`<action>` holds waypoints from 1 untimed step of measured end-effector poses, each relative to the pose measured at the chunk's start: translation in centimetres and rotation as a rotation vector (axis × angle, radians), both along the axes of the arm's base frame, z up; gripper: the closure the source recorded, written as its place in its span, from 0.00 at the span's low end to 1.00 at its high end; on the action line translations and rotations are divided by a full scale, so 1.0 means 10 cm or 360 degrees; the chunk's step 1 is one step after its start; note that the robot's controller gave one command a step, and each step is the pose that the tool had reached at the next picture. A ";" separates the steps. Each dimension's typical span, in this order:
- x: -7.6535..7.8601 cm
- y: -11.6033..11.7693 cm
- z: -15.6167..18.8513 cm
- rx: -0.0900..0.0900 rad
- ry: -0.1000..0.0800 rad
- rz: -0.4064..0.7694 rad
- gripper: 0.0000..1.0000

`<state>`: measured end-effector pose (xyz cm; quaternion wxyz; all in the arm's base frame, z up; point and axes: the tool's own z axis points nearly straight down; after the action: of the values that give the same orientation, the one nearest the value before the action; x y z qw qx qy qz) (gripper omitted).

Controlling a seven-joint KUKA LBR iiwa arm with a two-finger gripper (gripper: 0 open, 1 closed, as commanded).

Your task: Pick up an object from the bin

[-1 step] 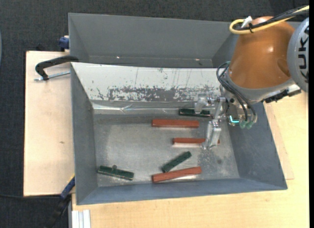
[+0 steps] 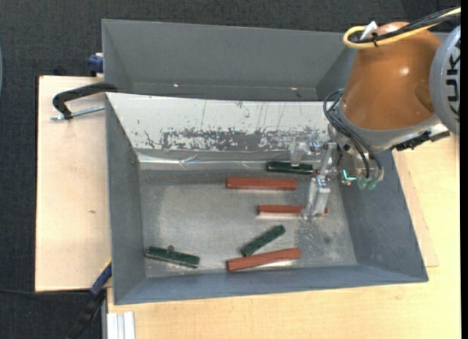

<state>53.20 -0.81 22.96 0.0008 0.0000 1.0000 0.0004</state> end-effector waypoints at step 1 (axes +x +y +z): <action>0.08 -0.09 -0.47 0.0000 -0.0012 0.0055 0.00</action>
Offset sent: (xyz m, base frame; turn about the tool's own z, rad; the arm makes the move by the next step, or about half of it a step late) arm 0.0208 -0.0131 -0.1440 -0.1313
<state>53.98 -1.75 18.24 0.0044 -0.0173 0.9998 0.0003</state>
